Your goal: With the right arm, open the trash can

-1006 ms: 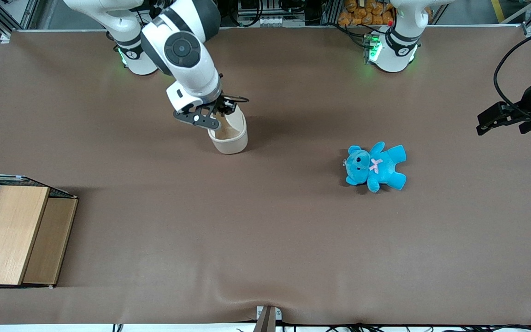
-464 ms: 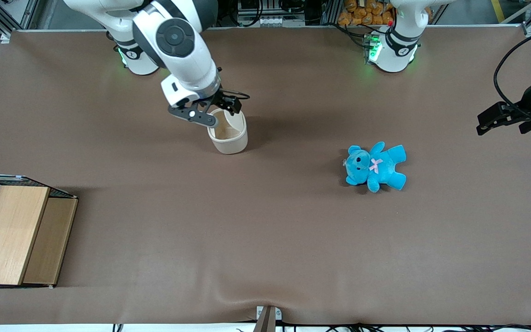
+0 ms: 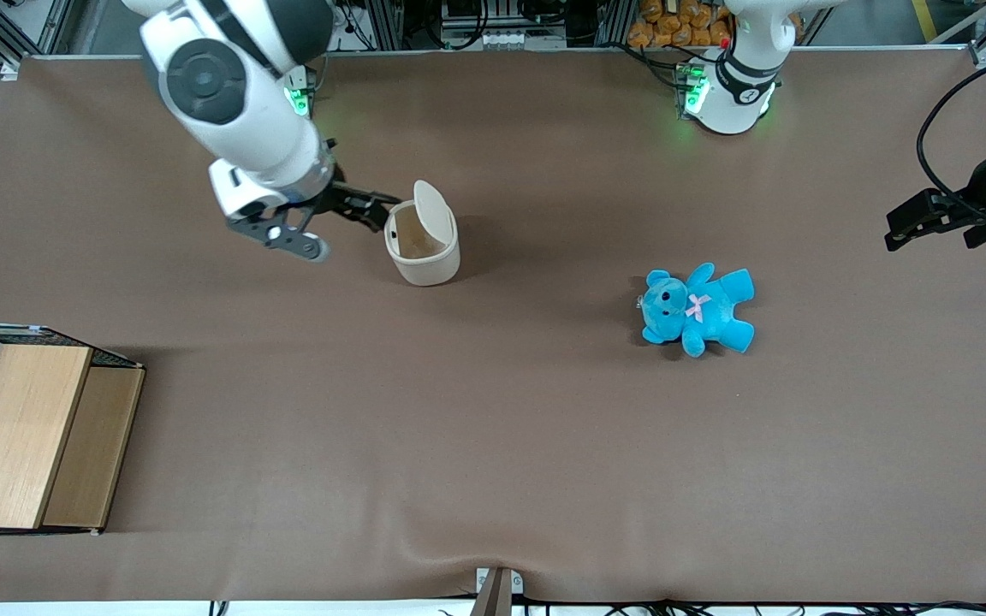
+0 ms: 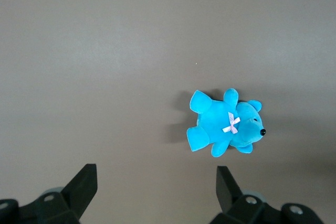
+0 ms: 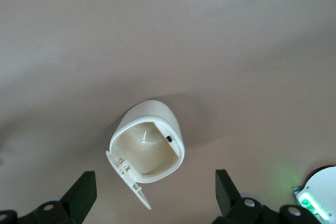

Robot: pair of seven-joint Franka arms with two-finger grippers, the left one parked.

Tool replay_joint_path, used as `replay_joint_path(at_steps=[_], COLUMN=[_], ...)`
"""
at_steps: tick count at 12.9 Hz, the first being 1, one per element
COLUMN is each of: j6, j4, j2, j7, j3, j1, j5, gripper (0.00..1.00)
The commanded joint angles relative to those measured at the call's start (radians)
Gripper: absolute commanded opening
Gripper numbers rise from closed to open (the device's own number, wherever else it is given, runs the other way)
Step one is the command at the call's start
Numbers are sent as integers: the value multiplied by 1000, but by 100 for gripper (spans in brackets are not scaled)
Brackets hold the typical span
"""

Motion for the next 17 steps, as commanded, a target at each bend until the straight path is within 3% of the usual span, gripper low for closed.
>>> replay_joint_path(at_steps=[1, 7, 17], j6=[-64, -122, -278], j4=[72, 147, 262], j2=[20, 12, 6], j7=[-41, -233, -787], j3=[-1, -176, -558], j1=[-36, 13, 88], j5=[5, 6, 2], gripper=[100, 100, 100])
